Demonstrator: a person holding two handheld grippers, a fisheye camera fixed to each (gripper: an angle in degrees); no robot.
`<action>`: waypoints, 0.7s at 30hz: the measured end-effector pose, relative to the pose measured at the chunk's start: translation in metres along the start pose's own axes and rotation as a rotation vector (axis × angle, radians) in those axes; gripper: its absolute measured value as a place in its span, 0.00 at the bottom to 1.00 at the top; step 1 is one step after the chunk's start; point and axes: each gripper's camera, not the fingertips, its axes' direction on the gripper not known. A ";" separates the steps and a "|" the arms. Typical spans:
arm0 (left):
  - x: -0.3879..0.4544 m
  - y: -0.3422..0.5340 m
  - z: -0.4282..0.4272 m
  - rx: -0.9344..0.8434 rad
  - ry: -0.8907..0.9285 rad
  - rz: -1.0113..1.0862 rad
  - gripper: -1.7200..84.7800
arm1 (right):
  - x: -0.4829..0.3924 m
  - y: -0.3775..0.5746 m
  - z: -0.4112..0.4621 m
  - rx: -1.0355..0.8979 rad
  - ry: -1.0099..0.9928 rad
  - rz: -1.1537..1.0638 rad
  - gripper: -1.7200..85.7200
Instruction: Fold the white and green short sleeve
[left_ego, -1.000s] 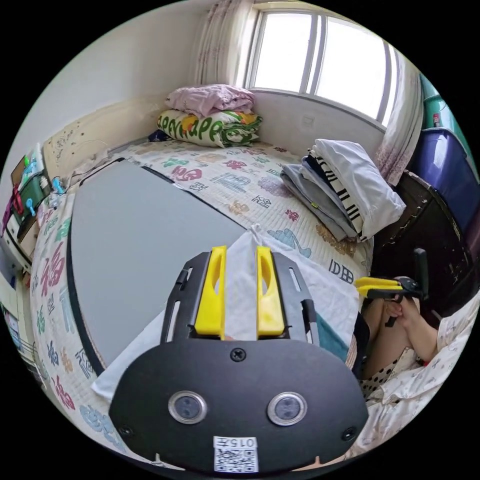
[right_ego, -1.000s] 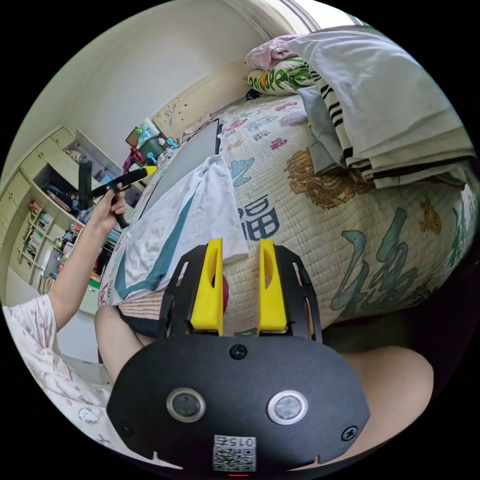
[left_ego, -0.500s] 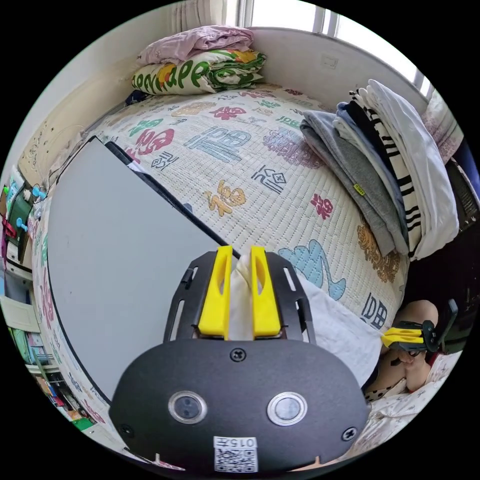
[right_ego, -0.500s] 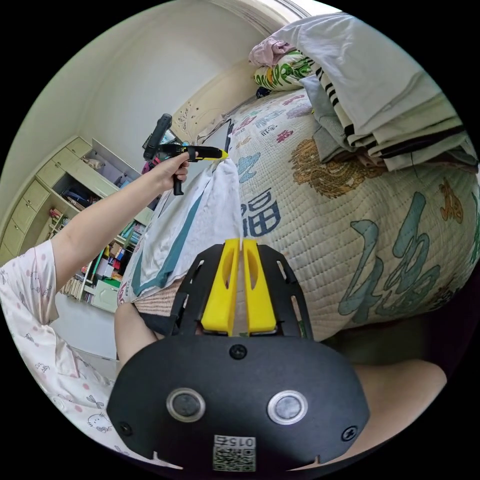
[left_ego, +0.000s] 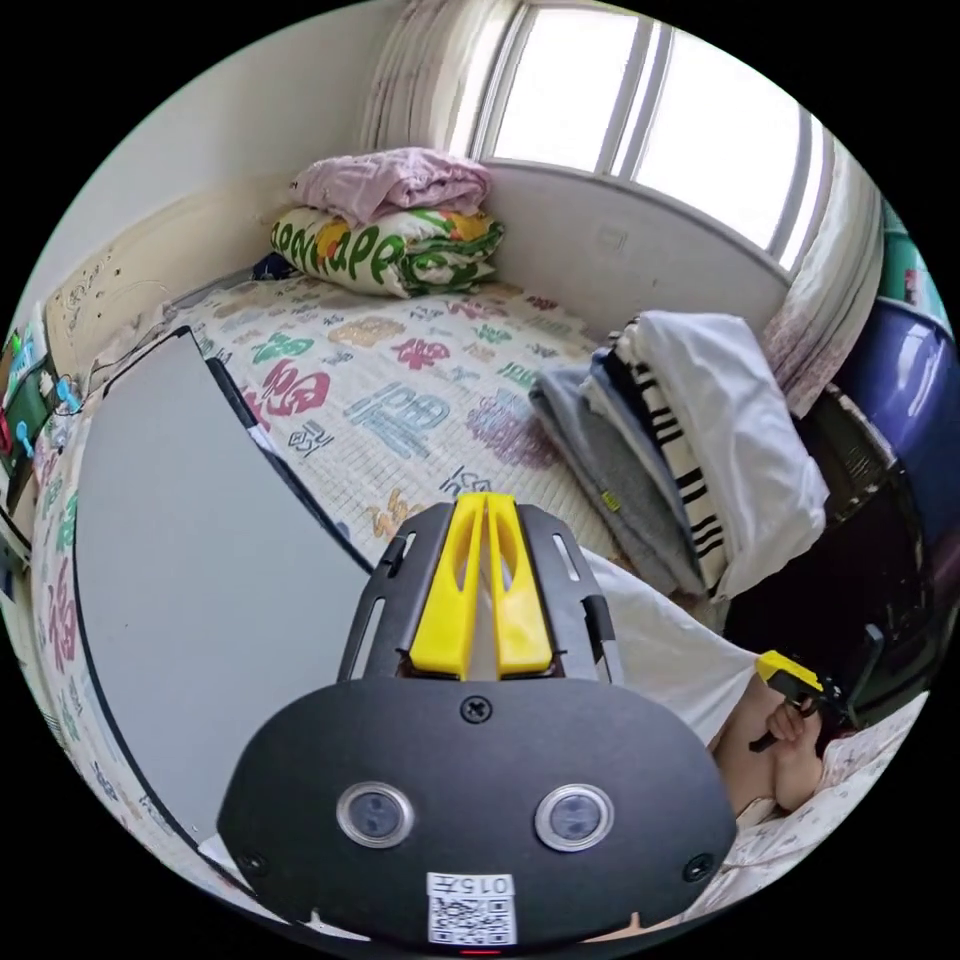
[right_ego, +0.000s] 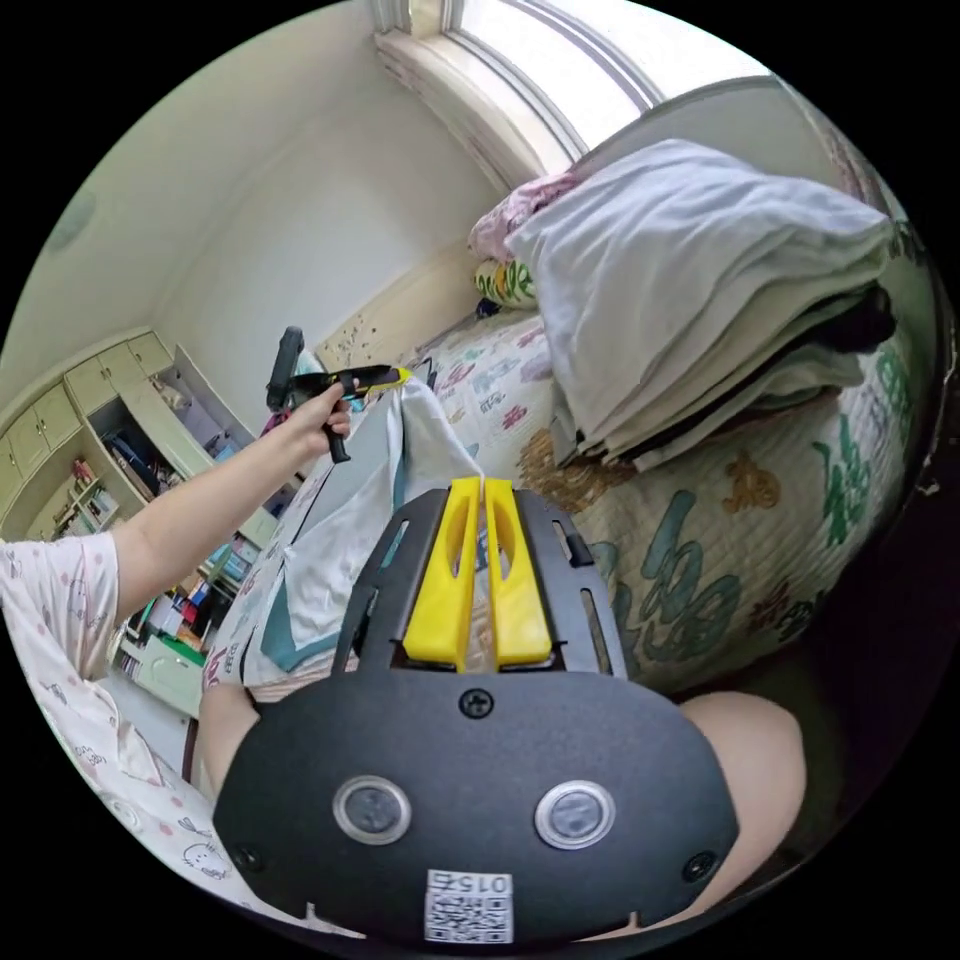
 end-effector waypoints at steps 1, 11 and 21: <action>0.001 -0.010 -0.024 0.048 0.047 -0.008 0.02 | 0.003 0.001 -0.021 0.053 0.017 -0.006 0.02; -0.125 0.043 -0.277 0.376 0.205 -0.147 0.02 | -0.116 0.077 -0.088 0.073 -0.254 -0.446 0.02; -0.153 0.061 -0.244 0.117 0.351 -0.199 0.15 | -0.087 0.179 0.003 -0.222 -0.329 -0.433 0.02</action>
